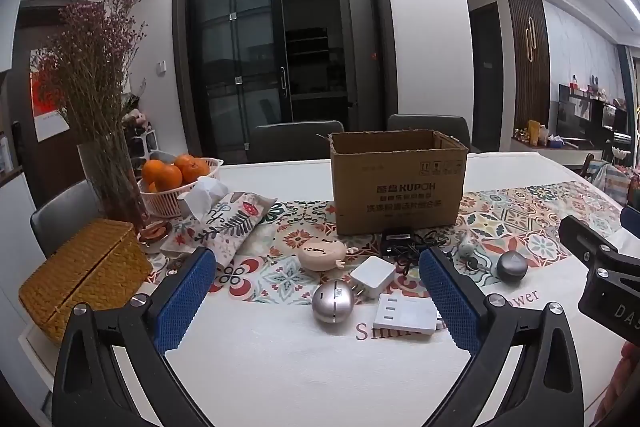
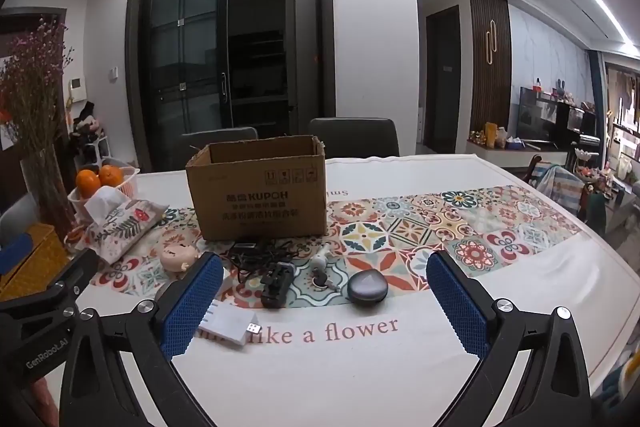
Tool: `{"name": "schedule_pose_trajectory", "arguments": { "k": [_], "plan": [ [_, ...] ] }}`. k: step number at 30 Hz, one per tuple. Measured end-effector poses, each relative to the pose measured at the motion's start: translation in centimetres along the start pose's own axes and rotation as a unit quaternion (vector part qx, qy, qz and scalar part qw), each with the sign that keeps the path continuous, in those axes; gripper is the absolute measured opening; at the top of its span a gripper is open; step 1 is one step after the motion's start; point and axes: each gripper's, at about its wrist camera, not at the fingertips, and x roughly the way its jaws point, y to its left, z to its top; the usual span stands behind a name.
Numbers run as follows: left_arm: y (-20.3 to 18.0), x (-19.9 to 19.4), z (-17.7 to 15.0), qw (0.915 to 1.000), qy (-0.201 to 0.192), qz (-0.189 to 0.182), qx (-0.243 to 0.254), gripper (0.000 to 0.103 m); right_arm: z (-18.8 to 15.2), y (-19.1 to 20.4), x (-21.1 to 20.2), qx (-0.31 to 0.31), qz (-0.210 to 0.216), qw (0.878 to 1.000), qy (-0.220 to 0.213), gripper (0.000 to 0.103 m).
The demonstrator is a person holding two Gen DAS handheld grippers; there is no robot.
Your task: Organize rigid objects
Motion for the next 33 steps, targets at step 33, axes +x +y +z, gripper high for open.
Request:
{"name": "schedule_pose_trajectory", "arguments": {
  "k": [33],
  "plan": [
    [-2.4,-1.2,-2.0,0.9998,-0.012,0.015,0.007,0.103,0.0,-0.1,0.0,0.0,0.002,1.0,0.0,0.103]
  ]
}}
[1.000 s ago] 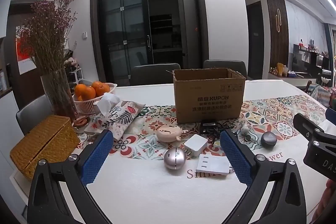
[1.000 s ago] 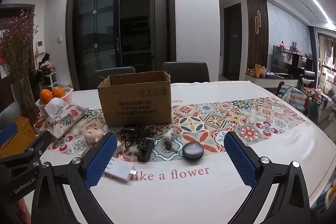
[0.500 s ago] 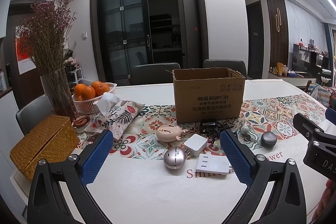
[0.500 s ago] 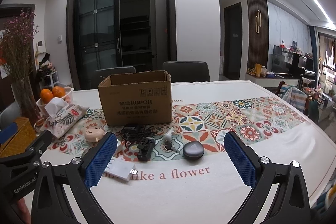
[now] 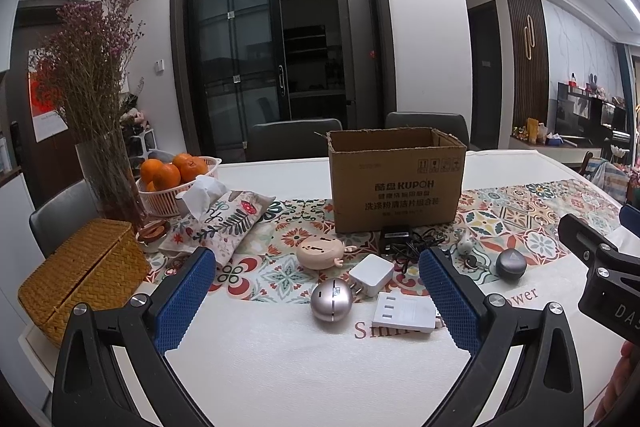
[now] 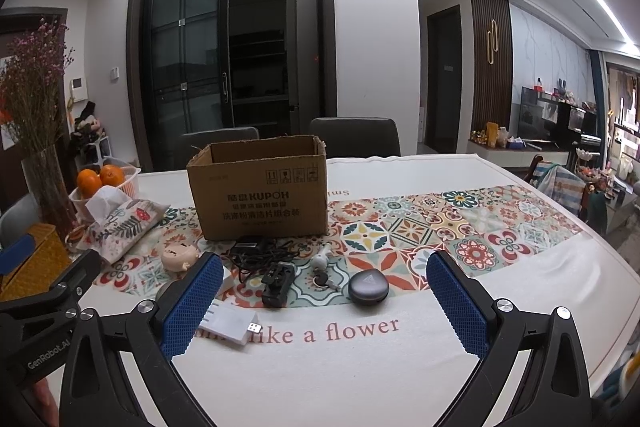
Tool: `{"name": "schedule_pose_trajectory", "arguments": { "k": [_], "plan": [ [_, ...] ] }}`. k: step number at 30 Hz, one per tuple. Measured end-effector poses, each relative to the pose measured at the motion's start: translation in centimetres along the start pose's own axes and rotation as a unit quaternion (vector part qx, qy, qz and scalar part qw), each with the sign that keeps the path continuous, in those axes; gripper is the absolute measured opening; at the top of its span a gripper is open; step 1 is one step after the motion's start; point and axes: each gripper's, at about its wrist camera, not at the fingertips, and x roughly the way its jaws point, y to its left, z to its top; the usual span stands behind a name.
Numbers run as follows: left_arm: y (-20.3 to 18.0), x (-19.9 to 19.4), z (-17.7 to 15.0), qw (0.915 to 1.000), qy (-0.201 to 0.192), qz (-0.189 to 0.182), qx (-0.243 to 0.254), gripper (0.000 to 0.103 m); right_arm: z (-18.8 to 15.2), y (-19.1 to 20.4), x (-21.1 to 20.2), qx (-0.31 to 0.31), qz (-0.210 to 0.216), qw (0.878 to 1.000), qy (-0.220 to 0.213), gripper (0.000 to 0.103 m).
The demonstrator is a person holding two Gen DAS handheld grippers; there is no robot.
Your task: Organize rigid objects
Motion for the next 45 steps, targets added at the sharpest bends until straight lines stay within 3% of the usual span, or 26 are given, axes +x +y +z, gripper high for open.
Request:
{"name": "schedule_pose_trajectory", "arguments": {
  "k": [34,45],
  "plan": [
    [-0.4,0.1,-0.3,1.0,0.006,-0.007,-0.001,0.103,0.1,0.1,-0.1,-0.002,0.002,1.0,-0.001,0.103],
    [-0.2,1.6,-1.1,0.9995,0.027,-0.008,-0.014,0.103,-0.3,0.0,0.9,0.007,-0.009,1.0,0.008,0.103]
  ]
}}
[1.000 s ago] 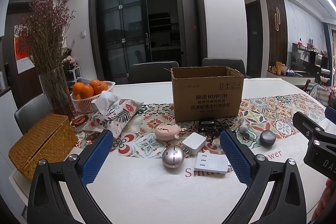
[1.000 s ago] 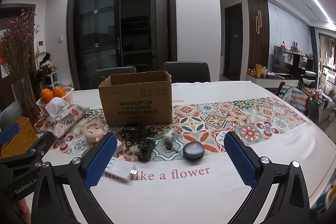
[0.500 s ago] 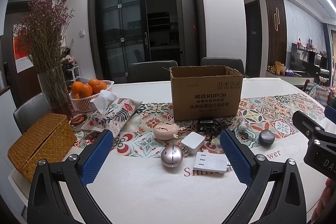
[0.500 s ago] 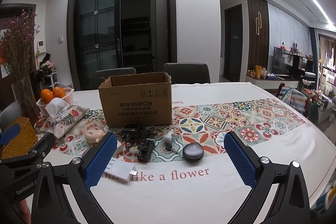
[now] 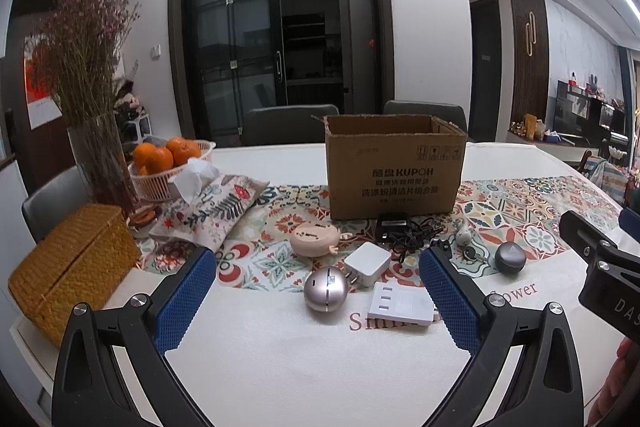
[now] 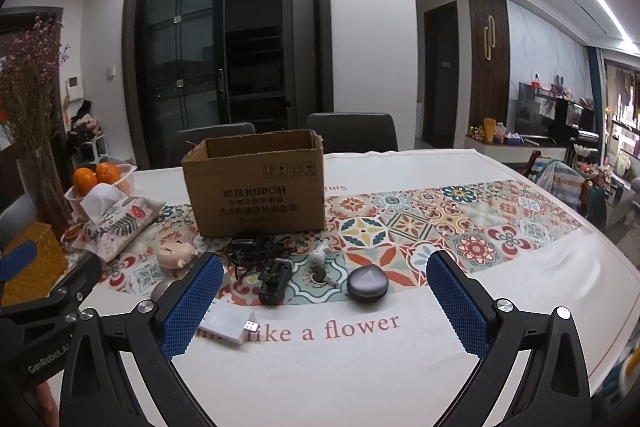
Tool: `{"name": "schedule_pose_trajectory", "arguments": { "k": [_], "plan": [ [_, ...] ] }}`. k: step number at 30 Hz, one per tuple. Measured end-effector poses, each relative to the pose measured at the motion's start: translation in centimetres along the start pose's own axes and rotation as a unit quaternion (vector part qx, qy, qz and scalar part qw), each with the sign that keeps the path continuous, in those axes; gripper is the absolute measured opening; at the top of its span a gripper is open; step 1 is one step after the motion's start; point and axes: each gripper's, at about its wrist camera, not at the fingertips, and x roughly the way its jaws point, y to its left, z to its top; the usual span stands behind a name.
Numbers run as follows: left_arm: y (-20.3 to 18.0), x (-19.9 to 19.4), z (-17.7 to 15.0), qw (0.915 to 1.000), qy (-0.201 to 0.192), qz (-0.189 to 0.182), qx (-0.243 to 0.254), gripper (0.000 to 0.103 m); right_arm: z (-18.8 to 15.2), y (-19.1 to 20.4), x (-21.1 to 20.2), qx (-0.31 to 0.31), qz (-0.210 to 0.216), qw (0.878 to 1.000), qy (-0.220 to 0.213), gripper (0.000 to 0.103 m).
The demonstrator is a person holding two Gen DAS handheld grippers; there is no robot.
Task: Organize rigid objects
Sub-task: 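Close the left gripper on the silver ball while the right gripper closes on the grey earbud case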
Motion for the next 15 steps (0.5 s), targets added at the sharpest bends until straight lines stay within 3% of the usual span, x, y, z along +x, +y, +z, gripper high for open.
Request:
{"name": "schedule_pose_trajectory", "arguments": {
  "k": [15],
  "plan": [
    [-0.9,5.4,-1.1,0.9982,0.056,0.02,0.001,0.103,-1.4,-1.0,5.5,0.025,-0.03,0.997,0.059,0.103]
  ]
}}
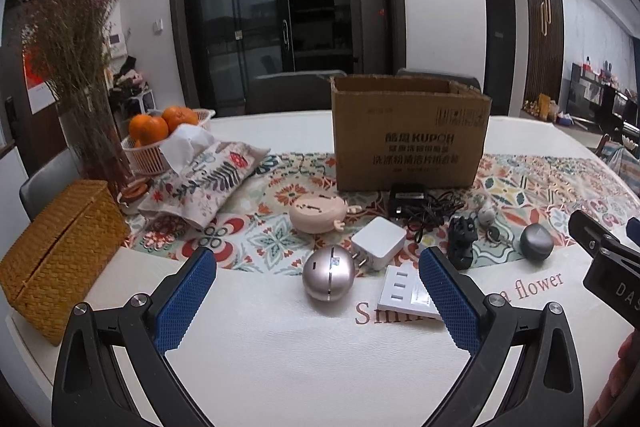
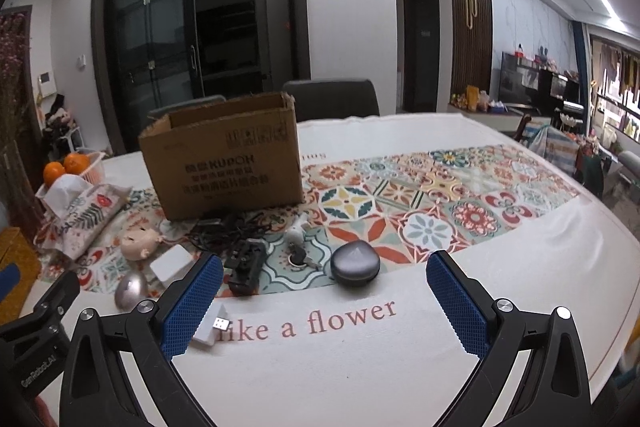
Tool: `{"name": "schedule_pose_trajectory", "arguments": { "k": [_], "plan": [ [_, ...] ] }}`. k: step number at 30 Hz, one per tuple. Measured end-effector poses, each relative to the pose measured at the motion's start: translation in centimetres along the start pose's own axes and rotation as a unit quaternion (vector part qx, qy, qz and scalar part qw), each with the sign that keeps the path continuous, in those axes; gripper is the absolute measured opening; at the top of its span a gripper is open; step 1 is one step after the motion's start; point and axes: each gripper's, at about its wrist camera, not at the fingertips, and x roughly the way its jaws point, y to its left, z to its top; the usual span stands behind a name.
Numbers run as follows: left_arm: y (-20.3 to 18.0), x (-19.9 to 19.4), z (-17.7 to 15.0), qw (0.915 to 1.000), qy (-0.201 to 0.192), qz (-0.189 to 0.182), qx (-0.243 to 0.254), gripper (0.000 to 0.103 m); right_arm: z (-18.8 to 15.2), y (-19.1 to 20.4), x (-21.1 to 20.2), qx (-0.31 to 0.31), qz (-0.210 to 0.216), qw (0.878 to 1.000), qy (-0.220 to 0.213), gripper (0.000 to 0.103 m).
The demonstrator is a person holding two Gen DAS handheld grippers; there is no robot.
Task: Organize rigid objects
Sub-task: 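Close the left gripper on the silver ball while the right gripper closes on the grey earbud case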
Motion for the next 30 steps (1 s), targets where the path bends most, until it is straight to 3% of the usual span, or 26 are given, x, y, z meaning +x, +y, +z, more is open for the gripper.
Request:
{"name": "schedule_pose_trajectory", "arguments": {
  "k": [14,18,30],
  "plan": [
    [-0.8,5.7,-0.8,0.9984,0.054,0.014,0.011,0.102,-0.7,0.0,6.5,-0.002,-0.036,0.998,0.06,0.103],
    [-1.1,7.8,-1.0,0.9961,0.087,0.007,0.011,0.099,-0.7,0.1,7.9,-0.006,-0.046,0.996,0.076,0.103],
    [-0.9,11.4,-1.2,0.9913,0.131,-0.001,0.011,0.081,-0.5,0.9,11.8,-0.032,-0.086,0.99,0.104,0.102]
  ]
}}
